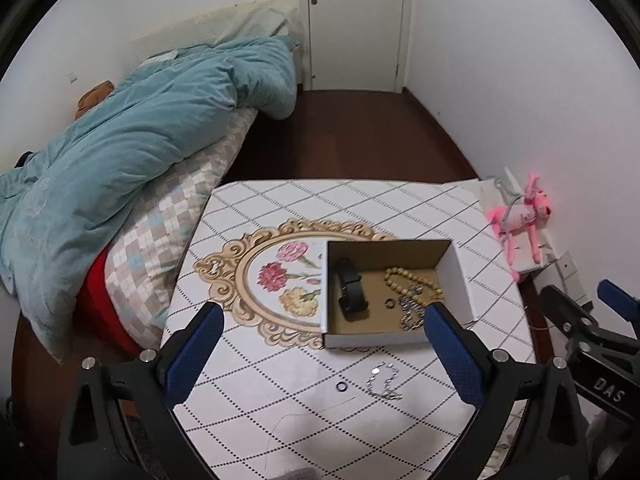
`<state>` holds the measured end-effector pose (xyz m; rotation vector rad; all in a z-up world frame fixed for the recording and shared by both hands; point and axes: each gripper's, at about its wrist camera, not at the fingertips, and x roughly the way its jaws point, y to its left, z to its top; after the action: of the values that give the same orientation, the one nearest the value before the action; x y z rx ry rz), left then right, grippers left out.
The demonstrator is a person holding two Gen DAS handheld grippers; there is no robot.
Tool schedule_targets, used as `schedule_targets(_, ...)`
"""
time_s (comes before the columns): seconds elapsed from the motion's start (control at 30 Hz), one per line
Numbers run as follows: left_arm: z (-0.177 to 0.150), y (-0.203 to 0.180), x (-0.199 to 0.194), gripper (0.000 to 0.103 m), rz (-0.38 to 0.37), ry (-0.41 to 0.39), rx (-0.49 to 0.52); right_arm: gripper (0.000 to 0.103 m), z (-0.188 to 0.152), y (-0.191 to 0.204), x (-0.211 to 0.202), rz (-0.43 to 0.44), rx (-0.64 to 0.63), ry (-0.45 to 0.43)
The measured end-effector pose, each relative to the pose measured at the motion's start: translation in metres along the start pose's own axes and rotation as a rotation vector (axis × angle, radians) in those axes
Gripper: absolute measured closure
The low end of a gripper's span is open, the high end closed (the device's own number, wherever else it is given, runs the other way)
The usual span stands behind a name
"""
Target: Organize jewelry
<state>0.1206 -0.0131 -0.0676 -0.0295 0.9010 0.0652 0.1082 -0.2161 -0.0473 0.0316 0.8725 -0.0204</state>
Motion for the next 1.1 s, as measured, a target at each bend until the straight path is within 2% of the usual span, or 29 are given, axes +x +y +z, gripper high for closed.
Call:
schedule_targets(0.13, -0.016, 0.01, 0.028, 0.001, 0.039, 0.068, -0.006, 0.0, -0.013, 0.001, 0.021, 0.032, 0.009, 0.075)
schedule_targets(0.37, -0.069, 0.041, 0.088, 0.001, 0.143, 0.24, -0.014, 0.0, -0.072, 0.028, 0.098, 0.136, 0.012, 0.283)
schedule_targets(0.47, -0.086, 0.052, 0.103, 0.001, 0.179, 0.28, -0.017, 0.005, -0.094, 0.047, 0.124, 0.159, -0.002, 0.327)
schedule_targets(0.53, -0.095, 0.06, 0.112, 0.001, 0.193, 0.307, -0.028, 0.015, -0.103, 0.06, 0.138, 0.16, -0.018, 0.343)
schedule_targets(0.63, -0.103, 0.068, 0.118, 0.001, 0.205, 0.332, -0.039, 0.025, -0.11, 0.076, 0.154, 0.155, -0.046, 0.347)
schedule_targets(0.67, -0.105, 0.07, 0.12, 0.001, 0.209, 0.336, -0.039, 0.029, -0.112, 0.081, 0.157, 0.148, -0.062, 0.342)
schedule_targets(0.7, -0.106, 0.071, 0.12, 0.001, 0.211, 0.338, -0.036, 0.039, -0.113, 0.088, 0.156, 0.136, -0.095, 0.318)
schedule_targets(0.77, -0.107, 0.071, 0.122, 0.001, 0.211, 0.337, -0.032, 0.048, -0.116, 0.096, 0.157, 0.087, -0.15, 0.291)
schedule_targets(0.83, -0.107, 0.069, 0.123, 0.001, 0.207, 0.338, -0.027, 0.075, -0.118, 0.097, 0.155, 0.079, -0.169, 0.27)
schedule_targets(0.87, -0.107, 0.068, 0.124, 0.001, 0.202, 0.338, -0.026, 0.096, -0.117, 0.094, 0.155, 0.087, -0.162, 0.277)
schedule_targets(0.97, -0.104, 0.06, 0.123, 0.001, 0.173, 0.333, -0.024, 0.097, -0.117, 0.08, 0.154, 0.114, -0.119, 0.296)
schedule_targets(1.1, -0.099, 0.041, 0.122, 0.001, 0.112, 0.314, 0.0, 0.097, -0.111, 0.047, 0.14, 0.131, -0.036, 0.275)
